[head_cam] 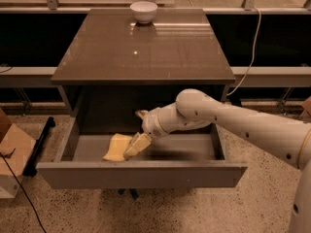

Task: Pick sponge from top drawer and place on counter

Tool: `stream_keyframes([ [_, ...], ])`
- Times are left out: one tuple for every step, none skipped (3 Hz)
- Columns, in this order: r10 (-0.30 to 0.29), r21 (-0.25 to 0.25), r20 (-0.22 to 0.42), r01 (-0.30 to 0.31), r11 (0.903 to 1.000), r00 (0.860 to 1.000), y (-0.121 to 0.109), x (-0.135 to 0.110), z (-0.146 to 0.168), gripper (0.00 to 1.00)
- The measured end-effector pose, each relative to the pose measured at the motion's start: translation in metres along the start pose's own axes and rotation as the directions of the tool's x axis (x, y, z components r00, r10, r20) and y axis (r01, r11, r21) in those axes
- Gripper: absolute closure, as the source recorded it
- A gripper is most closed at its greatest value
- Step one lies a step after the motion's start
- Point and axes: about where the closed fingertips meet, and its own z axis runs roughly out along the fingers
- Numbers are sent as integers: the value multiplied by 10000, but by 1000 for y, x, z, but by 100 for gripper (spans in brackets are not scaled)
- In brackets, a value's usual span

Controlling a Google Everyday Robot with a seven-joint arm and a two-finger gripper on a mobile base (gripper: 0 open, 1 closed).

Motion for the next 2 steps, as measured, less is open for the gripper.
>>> stream_keyframes([
  [55,-227,259,-49,9997,9996,3,1,26,0],
  [134,-583,232,-120,9982,9996,13,8,50,0],
])
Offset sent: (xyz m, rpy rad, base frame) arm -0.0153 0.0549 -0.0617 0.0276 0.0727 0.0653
